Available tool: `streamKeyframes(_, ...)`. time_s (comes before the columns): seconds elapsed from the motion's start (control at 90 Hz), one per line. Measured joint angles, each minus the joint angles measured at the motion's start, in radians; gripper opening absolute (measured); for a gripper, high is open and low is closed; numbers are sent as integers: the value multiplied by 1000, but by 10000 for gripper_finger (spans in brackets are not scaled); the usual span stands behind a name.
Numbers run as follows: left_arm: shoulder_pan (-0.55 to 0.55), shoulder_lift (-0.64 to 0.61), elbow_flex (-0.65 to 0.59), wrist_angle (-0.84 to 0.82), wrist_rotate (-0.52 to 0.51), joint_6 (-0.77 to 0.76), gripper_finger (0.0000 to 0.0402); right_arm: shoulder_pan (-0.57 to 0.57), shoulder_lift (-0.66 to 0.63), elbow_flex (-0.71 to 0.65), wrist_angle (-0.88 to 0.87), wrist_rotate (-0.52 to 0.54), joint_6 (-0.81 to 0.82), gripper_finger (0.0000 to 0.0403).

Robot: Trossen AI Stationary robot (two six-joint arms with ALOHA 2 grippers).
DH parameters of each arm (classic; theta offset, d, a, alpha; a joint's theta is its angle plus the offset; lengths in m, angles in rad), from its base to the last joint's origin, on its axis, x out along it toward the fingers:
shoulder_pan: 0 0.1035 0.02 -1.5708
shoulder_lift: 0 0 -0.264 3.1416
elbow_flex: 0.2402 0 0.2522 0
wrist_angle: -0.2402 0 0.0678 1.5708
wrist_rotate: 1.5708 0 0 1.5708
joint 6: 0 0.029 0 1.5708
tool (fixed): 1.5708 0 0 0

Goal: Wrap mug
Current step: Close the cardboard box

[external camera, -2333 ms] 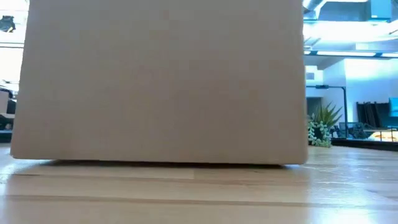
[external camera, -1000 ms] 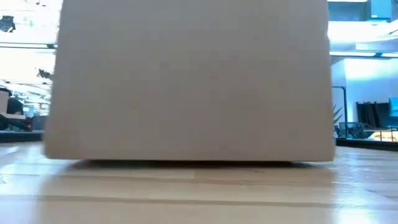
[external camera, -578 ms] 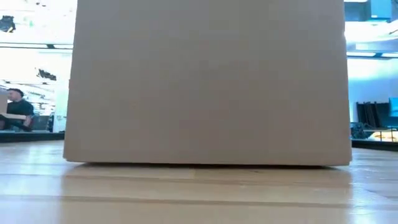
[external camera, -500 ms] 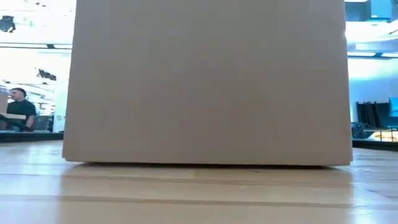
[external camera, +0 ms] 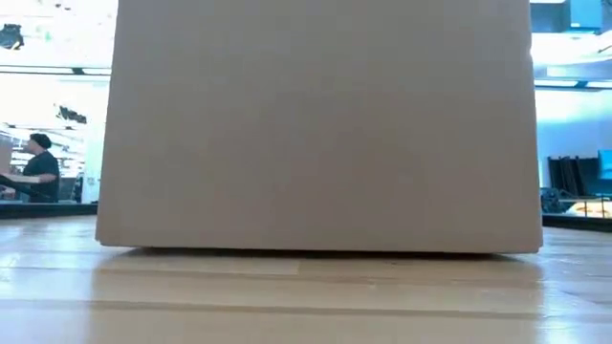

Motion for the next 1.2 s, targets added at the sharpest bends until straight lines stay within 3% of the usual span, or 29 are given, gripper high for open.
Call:
streamKeyframes(0.244, 1, 7, 0, 231, -240, 132, 0, -6, -19, 0, -53, 0, -16, 0)
streamKeyframes(0.522, 1, -18, 0, 261, -440, 184, 0, -3, -80, 0, -101, 33, -28, 0)
streamKeyframes(0.644, 11, -20, 0, 189, -515, 120, 0, 9, -120, 0, -125, 78, -28, 0)
streamKeyframes(0.822, 37, -19, 0, -28, -523, -59, 0, 25, -165, 0, -161, 89, -30, 0)
streamKeyframes(1.2, 85, -18, 0, -376, -515, -350, 0, 96, -325, 0, -152, 268, -52, 0)
